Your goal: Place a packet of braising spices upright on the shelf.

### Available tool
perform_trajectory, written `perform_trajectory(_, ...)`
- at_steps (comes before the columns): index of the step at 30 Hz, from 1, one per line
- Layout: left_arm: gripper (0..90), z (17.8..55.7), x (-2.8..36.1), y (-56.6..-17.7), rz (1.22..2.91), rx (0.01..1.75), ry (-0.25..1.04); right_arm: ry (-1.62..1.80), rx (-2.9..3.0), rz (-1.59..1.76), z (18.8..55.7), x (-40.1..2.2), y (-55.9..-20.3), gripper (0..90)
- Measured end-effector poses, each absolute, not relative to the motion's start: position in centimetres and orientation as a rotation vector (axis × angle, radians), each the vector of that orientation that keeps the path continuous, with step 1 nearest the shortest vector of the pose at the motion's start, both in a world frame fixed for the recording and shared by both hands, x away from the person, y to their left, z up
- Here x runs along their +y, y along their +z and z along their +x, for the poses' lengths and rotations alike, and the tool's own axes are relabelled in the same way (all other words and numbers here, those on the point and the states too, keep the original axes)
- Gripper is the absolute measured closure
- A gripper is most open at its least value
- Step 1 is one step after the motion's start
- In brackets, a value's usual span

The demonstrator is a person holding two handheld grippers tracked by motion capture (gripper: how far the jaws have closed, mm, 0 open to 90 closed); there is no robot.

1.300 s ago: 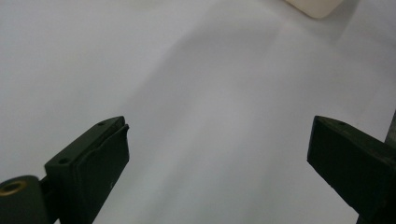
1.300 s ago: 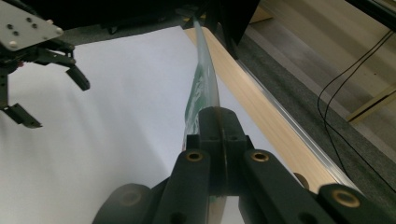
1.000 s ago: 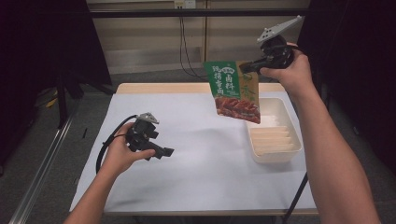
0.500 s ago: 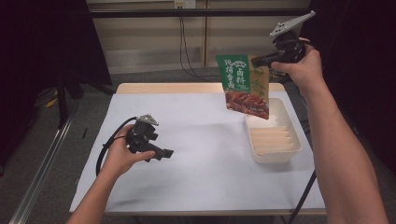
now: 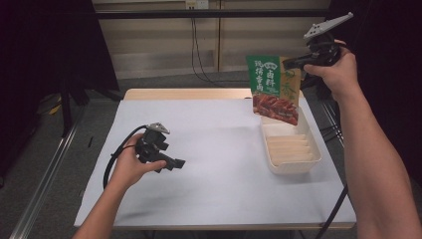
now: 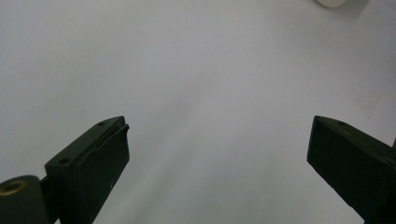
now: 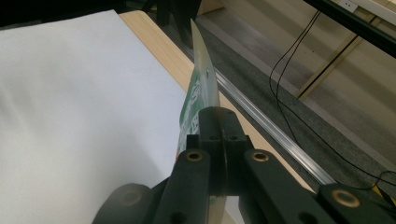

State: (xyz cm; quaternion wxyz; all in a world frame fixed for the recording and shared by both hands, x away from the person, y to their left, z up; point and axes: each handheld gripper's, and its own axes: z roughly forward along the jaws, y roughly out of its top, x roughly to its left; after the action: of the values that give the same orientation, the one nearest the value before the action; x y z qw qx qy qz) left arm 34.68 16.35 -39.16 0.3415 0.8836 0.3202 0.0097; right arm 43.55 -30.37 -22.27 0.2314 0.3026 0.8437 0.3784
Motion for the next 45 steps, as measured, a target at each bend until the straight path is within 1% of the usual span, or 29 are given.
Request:
perform_trajectory(1, 5.6, 34.8, 16.3, -39.2, 2.311, 0.827, 0.019, 1.037, 2.317, 0.833, 43.5, -30.6, -22.4, 90.0)
perform_trajectory(2, 5.7, 34.7, 16.1, -39.4, 2.288, 0.855, 0.023, 1.034, 2.316, 0.837, 43.4, -30.9, -22.4, 90.0)
perform_trajectory(7, 5.7, 34.7, 15.4, -39.7, 2.296, 0.847, 0.004, 1.024, 2.322, 0.835, 42.9, -32.0, -22.8, 90.0)
perform_trajectory(11, 5.7, 34.9, 15.4, -39.6, 2.375, 0.774, 0.005, 1.025, 2.324, 0.842, 42.6, -32.7, -23.6, 90.0)
perform_trajectory(12, 5.7, 34.6, 15.0, -39.7, 2.32, 0.83, -0.004, 1.023, 2.329, 0.834, 42.4, -32.8, -23.8, 90.0)
perform_trajectory(15, 5.7, 34.5, 14.9, -39.7, 2.315, 0.83, 0.006, 1.017, 2.326, 0.835, 42.4, -33.0, -24.3, 90.0)
perform_trajectory(16, 5.7, 34.6, 15.1, -39.6, 2.35, 0.796, 0.006, 1.029, 2.33, 0.828, 42.4, -33.3, -24.6, 90.0)
perform_trajectory(18, 5.7, 34.7, 15.1, -39.6, 2.369, 0.775, 0.006, 1.041, 2.319, 0.843, 42.4, -33.8, -25.4, 90.0)
perform_trajectory(21, 5.7, 34.7, 15.1, -39.6, 2.384, 0.768, 0.003, 1.046, 2.3, 0.84, 42.5, -34.1, -25.7, 90.0)
perform_trajectory(25, 5.7, 34.6, 14.8, -39.7, 2.324, 0.822, -0.001, 1.042, 2.294, 0.82, 42.8, -33.9, -25.6, 90.0)
perform_trajectory(29, 5.9, 34.4, 14.7, -39.6, 2.31, 0.831, 0.005, 1.042, 2.294, 0.796, 43.4, -33.4, -25.6, 90.0)
perform_trajectory(34, 6.0, 34.7, 15.2, -39.4, 2.374, 0.78, 0.012, 1.042, 2.311, 0.785, 43.8, -33.3, -26.4, 90.0)
perform_trajectory(35, 6.0, 34.7, 15.1, -39.5, 2.368, 0.783, 0.011, 1.041, 2.312, 0.802, 43.7, -33.8, -27.2, 90.0)
perform_trajectory(36, 6.0, 34.6, 15.0, -39.6, 2.354, 0.799, 0.011, 1.041, 2.312, 0.802, 43.7, -33.8, -27.2, 90.0)
perform_trajectory(40, 5.9, 34.6, 15.0, -39.8, 2.376, 0.781, 0.003, 1.047, 2.308, 0.89, 42.7, -35.2, -28.6, 90.0)
perform_trajectory(41, 5.9, 34.4, 14.8, -40.0, 2.339, 0.817, 0.001, 1.047, 2.308, 0.89, 42.7, -35.2, -28.6, 90.0)
perform_trajectory(44, 5.9, 34.5, 14.8, -40.1, 2.376, 0.778, -0.007, 0.991, 2.33, 0.932, 42.0, -35.7, -28.7, 90.0)
perform_trajectory(45, 5.9, 34.4, 14.7, -40.2, 2.374, 0.778, -0.006, 0.944, 2.34, 0.955, 41.7, -35.9, -28.6, 88.6)
